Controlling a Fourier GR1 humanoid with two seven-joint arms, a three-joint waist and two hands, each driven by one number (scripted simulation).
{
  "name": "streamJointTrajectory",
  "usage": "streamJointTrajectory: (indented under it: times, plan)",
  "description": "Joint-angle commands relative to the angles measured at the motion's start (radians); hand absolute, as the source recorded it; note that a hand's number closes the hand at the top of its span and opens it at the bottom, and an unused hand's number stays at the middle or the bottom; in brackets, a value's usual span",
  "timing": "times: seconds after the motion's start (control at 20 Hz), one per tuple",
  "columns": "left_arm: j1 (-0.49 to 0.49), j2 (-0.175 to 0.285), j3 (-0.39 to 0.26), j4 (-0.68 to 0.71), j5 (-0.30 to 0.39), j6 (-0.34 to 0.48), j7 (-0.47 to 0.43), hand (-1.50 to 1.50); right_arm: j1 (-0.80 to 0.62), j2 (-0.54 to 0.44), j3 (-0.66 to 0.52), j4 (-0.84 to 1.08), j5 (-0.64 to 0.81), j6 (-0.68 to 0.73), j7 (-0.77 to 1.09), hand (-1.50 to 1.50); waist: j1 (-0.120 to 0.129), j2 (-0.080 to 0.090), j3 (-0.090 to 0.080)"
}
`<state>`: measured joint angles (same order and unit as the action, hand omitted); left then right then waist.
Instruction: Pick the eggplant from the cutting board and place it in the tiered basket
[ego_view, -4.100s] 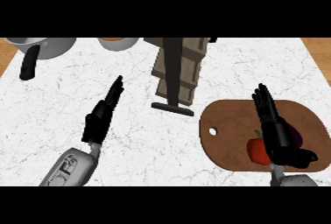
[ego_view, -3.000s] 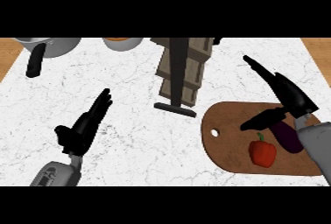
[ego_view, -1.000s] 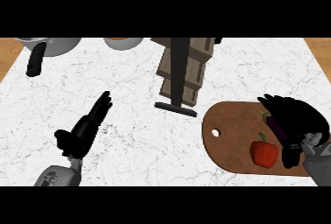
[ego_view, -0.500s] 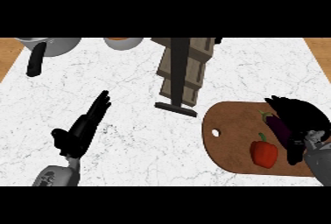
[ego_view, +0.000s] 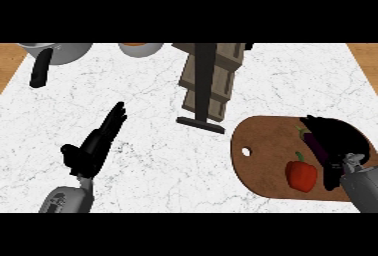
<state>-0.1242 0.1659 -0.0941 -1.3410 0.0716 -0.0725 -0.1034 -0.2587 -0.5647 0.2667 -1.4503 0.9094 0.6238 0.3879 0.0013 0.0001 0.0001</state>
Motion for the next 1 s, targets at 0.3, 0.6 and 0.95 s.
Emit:
streamJointTrajectory:
  times: [0.3, 0.6, 0.95]
  plan:
    - [0.009, -0.003, 0.023, 0.008, -0.005, -0.040, -0.019, 0.00, -0.020, 0.039, -0.058, 0.141, 0.035, -0.193, -0.252, 1.50, 0.002, 0.001, 0.000]
    - [-0.020, -0.012, 0.040, -0.008, -0.023, -0.047, 0.052, 0.00, -0.034, 0.098, -0.067, 0.096, 0.097, -0.162, -0.252, 1.50, -0.001, 0.000, 0.000]
    - [0.054, -0.033, 0.030, -0.052, -0.046, 0.008, 0.033, 0.00, 0.020, -0.042, -0.408, -0.130, -0.093, -0.021, -0.102, 1.50, -0.047, -0.013, -0.002]
